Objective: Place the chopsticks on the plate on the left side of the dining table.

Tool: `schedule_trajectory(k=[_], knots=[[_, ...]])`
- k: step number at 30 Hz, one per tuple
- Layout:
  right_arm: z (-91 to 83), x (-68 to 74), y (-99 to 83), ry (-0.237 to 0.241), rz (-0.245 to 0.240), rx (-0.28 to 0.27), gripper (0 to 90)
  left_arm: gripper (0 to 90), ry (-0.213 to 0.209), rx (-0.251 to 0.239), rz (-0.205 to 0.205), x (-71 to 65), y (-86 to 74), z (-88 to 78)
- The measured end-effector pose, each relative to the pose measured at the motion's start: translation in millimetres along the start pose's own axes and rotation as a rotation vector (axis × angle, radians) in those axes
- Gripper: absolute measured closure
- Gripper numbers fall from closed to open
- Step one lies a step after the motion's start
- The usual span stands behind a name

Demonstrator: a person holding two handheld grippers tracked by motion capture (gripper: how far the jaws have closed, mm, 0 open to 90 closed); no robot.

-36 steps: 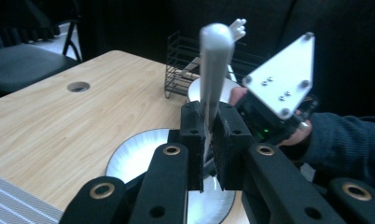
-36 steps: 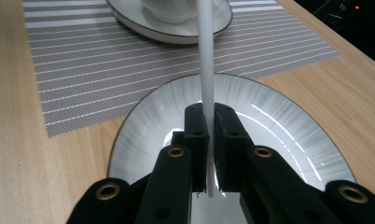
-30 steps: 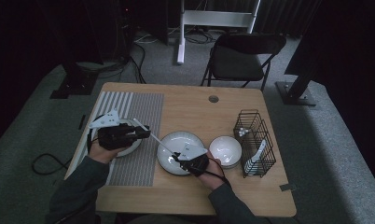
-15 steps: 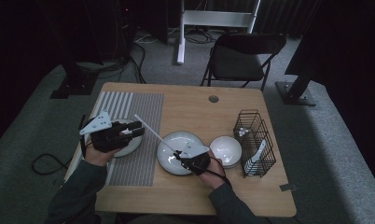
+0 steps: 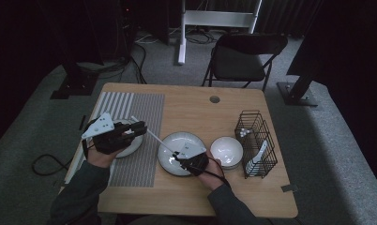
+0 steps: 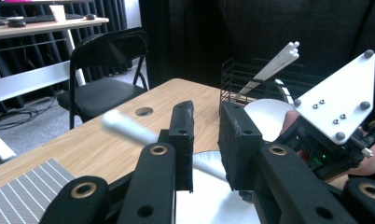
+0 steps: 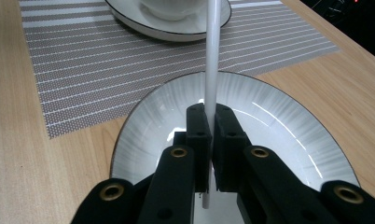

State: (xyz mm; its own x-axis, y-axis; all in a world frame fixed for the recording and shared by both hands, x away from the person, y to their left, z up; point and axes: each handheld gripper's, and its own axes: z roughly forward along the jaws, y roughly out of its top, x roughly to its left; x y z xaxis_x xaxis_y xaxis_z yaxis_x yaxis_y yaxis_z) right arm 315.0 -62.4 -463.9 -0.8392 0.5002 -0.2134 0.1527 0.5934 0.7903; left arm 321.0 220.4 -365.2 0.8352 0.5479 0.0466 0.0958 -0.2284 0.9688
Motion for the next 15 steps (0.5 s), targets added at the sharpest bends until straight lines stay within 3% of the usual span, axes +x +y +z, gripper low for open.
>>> schedule_trajectory(k=[8,15], knots=[[-0.5,4.0,4.8,0.009,-0.03,-0.004,86.7,76.3,0.044,0.038,0.021,1.9,-6.0,2.2],[-7.8,6.6,10.8,0.023,-0.066,-0.035,86.8,75.5,0.099,0.067,-0.003,11.4,-19.1,-4.7]])
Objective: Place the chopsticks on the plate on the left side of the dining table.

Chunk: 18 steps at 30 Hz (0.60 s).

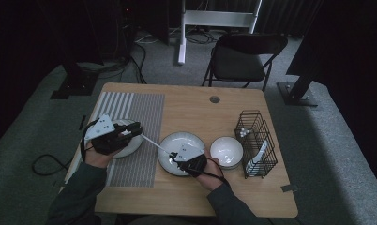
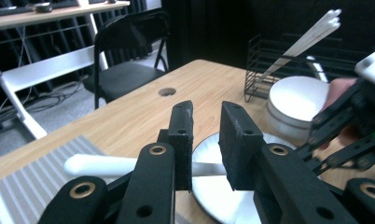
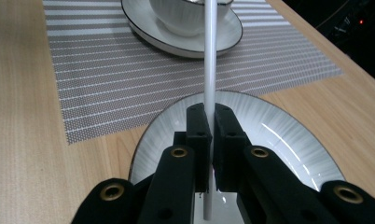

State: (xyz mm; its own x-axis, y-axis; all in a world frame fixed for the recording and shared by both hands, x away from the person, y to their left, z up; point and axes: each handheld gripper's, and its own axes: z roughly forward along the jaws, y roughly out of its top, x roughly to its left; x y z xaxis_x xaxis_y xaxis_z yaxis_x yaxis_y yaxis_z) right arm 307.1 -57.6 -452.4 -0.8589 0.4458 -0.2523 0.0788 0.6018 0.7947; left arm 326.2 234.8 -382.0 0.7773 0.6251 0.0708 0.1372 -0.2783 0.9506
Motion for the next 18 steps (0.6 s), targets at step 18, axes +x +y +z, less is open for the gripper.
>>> schedule_trajectory(k=[18], knots=[[11.4,1.3,14.4,0.044,-0.038,0.041,86.8,70.6,0.029,0.052,-0.073,16.7,-20.6,-0.5]])
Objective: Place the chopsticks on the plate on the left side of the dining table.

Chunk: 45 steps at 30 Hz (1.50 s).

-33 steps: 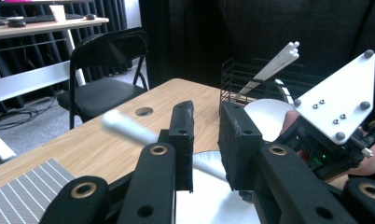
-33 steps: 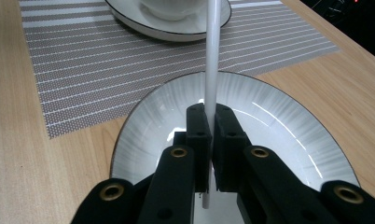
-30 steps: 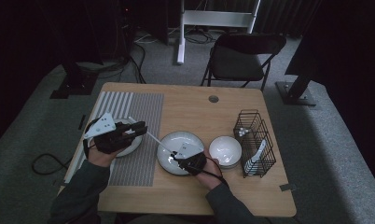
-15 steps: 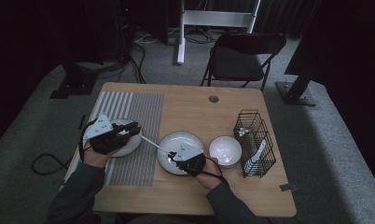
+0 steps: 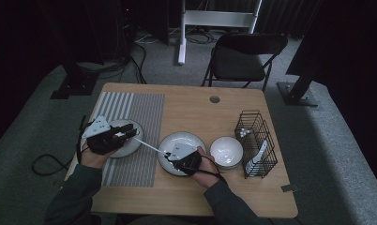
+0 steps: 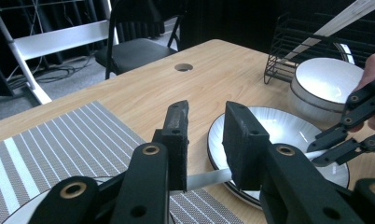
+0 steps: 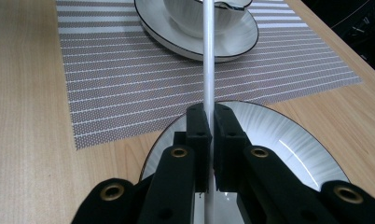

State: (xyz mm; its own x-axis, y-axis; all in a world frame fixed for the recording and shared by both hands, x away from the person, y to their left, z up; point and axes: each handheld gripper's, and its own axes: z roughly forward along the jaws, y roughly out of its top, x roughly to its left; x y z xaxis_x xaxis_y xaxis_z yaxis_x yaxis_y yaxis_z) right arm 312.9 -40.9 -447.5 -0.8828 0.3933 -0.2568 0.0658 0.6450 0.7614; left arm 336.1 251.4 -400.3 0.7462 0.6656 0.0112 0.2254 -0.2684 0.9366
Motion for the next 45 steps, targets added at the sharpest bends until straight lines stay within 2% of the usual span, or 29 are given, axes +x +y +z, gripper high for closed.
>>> schedule_trajectory(k=[7,18,24,34,39,45], knots=[[10.7,-1.9,7.3,0.027,-0.013,0.025,86.7,68.4,-0.015,0.021,0.012,-0.8,-0.5,2.2],[23.9,-0.8,20.5,0.063,-0.037,0.044,86.8,64.9,-0.032,0.028,0.007,1.3,0.3,2.4],[30.1,-2.2,29.1,0.084,-0.05,0.049,86.8,64.1,-0.025,0.04,0.002,4.1,0.2,-0.4],[43.0,-3.5,34.4,0.112,-0.062,0.068,86.7,64.0,-0.016,0.024,-0.015,11.8,3.0,-7.0],[51.9,-5.3,36.9,0.127,-0.068,0.087,86.7,63.6,-0.032,0.013,-0.025,15.4,4.3,-10.1],[61.9,-6.8,43.3,0.14,-0.099,0.107,86.7,63.5,-0.034,0.004,-0.028,16.9,5.4,-11.8]])
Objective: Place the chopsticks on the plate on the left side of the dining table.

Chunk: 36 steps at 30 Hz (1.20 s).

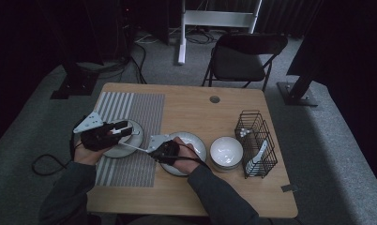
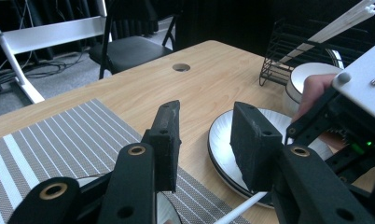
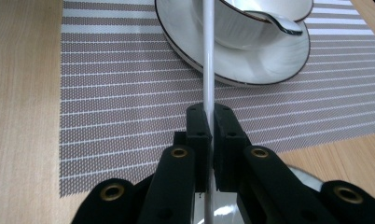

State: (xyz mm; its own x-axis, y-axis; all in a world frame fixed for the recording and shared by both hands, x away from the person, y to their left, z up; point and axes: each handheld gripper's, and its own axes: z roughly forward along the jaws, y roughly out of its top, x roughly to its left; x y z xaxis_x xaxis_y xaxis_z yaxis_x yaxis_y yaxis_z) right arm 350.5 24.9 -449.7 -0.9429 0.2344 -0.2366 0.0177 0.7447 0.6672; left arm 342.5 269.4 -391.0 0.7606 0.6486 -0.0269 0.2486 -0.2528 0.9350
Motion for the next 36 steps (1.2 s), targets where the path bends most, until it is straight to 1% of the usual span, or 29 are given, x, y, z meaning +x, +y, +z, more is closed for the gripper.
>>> schedule_trajectory(k=[1,4,6,7,14,18,19,21,25,30,33,36], knots=[[4.4,-0.3,3.5,0.005,-0.009,0.005,86.7,63.5,0.0,-0.002,-0.003,0.8,0.1,-0.4],[10.1,0.2,8.7,0.015,-0.02,0.008,86.7,63.4,-0.001,0.0,-0.004,1.6,0.0,-0.6],[11.4,0.3,9.6,0.018,-0.024,0.008,86.7,63.1,-0.002,-0.001,-0.004,1.9,0.0,-0.6],[15.5,0.2,11.1,0.025,-0.026,0.01,86.7,62.9,-0.004,-0.001,-0.005,2.3,-0.1,-0.1],[28.3,-1.2,14.7,0.048,-0.032,0.022,86.7,62.8,0.001,0.002,-0.01,4.3,-1.3,0.3],[33.8,-2.0,17.8,0.056,-0.037,0.029,86.7,62.8,0.016,-0.004,-0.028,8.8,-1.5,-4.3],[38.0,-2.6,20.1,0.061,-0.046,0.036,86.7,62.8,0.019,-0.009,-0.032,9.9,-1.5,-5.8],[39.3,-2.6,20.7,0.062,-0.044,0.038,86.7,62.9,0.026,-0.008,-0.032,11.5,-1.2,-8.3],[47.6,-2.4,22.5,0.069,-0.051,0.051,86.7,62.6,0.044,-0.007,-0.042,15.0,-1.7,-11.5],[57.1,0.5,23.4,0.069,-0.053,0.072,86.6,62.6,0.046,-0.008,-0.045,17.5,-2.4,-13.0],[62.5,2.8,25.5,0.063,-0.069,0.085,86.6,62.0,0.042,-0.009,-0.044,17.4,-1.5,-12.4],[65.2,3.6,25.9,0.06,-0.074,0.095,86.6,62.0,0.041,-0.007,-0.036,17.5,0.7,-12.3]])
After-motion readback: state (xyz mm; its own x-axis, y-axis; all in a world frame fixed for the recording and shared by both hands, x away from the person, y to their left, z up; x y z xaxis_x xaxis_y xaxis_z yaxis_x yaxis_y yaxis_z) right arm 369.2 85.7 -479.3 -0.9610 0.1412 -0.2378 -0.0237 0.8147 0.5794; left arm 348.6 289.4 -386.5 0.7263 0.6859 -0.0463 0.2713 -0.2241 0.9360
